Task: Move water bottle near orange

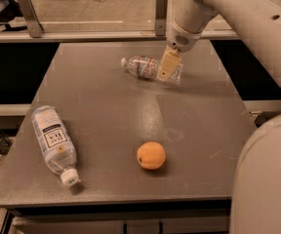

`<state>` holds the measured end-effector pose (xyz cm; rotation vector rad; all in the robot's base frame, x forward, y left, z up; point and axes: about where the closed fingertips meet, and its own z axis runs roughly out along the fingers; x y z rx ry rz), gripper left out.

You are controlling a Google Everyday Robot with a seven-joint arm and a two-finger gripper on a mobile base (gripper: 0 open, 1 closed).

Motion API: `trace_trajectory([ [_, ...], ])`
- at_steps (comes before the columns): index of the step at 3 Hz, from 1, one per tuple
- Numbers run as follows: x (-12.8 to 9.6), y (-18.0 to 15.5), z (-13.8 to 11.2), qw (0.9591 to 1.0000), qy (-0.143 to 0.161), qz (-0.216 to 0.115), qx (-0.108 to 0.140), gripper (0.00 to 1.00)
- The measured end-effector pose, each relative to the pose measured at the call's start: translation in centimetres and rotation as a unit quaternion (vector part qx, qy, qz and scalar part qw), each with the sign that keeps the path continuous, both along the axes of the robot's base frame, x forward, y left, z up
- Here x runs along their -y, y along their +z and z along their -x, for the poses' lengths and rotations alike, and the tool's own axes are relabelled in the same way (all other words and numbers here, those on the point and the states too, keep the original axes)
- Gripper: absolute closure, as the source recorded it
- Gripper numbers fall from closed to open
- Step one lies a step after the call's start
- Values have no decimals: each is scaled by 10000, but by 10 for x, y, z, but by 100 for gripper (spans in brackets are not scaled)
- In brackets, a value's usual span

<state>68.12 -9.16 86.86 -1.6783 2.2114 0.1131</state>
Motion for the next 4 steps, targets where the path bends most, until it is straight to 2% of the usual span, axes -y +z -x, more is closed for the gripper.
trace_trajectory([
  [2, -3, -6, -2, 10000, 19, -1, -26, 88],
  [3, -4, -6, -2, 10000, 23, -1, -33, 100],
  [4, -4, -6, -2, 10000, 23, -2, -33, 100],
])
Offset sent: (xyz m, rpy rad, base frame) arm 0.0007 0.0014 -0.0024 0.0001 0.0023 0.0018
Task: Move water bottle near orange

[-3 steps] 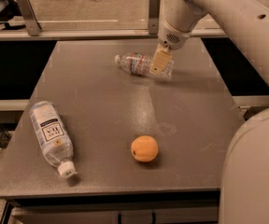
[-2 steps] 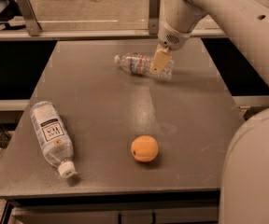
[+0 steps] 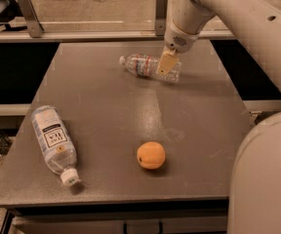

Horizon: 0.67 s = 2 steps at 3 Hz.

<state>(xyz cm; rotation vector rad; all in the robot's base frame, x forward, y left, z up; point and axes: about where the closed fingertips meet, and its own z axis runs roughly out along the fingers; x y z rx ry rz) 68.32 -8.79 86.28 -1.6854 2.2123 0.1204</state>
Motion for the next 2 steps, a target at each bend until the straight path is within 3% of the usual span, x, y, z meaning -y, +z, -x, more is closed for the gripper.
trace_trajectory([
  [2, 29, 43, 35, 9992, 262, -268, 151, 100],
])
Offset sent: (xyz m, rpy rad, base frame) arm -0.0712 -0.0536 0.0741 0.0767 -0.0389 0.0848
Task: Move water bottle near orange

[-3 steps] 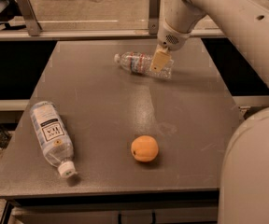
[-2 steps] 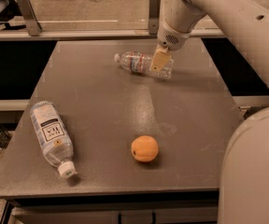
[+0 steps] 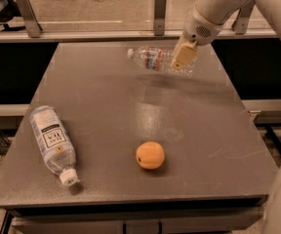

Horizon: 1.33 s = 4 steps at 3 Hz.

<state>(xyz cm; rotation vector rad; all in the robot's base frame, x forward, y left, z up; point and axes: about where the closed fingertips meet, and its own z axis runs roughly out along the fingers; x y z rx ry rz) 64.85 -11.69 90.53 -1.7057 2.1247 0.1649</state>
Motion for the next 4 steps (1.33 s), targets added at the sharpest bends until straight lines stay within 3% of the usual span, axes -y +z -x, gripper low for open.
trace_trajectory([
  [2, 19, 25, 68, 9991, -171, 234, 324, 100],
  [3, 36, 44, 114, 9936, -302, 549, 940, 100],
  [4, 44, 22, 135, 9937, -344, 718, 788, 100],
])
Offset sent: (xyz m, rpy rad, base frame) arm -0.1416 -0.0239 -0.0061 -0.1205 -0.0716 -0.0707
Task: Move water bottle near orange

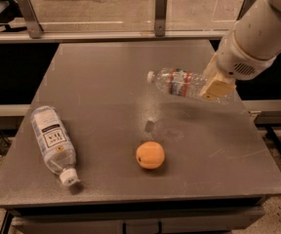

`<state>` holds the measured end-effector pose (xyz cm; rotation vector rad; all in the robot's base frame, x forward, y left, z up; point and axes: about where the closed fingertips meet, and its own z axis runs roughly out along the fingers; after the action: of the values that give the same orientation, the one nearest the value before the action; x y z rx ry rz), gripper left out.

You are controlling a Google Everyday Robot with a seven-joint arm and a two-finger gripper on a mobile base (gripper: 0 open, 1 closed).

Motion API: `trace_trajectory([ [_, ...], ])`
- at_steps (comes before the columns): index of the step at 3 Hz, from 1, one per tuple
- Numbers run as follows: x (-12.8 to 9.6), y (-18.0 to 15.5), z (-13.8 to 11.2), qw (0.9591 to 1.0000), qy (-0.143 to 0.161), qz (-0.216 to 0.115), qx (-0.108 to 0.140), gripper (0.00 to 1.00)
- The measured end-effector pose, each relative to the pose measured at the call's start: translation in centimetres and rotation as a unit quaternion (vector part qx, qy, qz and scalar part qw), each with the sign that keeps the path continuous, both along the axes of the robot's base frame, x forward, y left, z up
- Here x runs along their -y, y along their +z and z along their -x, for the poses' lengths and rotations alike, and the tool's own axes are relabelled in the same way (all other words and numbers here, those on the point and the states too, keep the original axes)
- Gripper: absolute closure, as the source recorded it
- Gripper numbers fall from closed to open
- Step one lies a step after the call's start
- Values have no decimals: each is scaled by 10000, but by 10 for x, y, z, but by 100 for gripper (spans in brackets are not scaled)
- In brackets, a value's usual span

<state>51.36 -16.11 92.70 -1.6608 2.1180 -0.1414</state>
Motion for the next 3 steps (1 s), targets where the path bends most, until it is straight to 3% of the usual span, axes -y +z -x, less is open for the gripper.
trace_trajectory([
  [1, -1, -1, -1, 10000, 13, 0, -14, 100],
  [2, 8, -11, 12, 9992, 150, -307, -190, 100],
  [3, 19, -22, 41, 9959, 403, -730, -359, 100],
])
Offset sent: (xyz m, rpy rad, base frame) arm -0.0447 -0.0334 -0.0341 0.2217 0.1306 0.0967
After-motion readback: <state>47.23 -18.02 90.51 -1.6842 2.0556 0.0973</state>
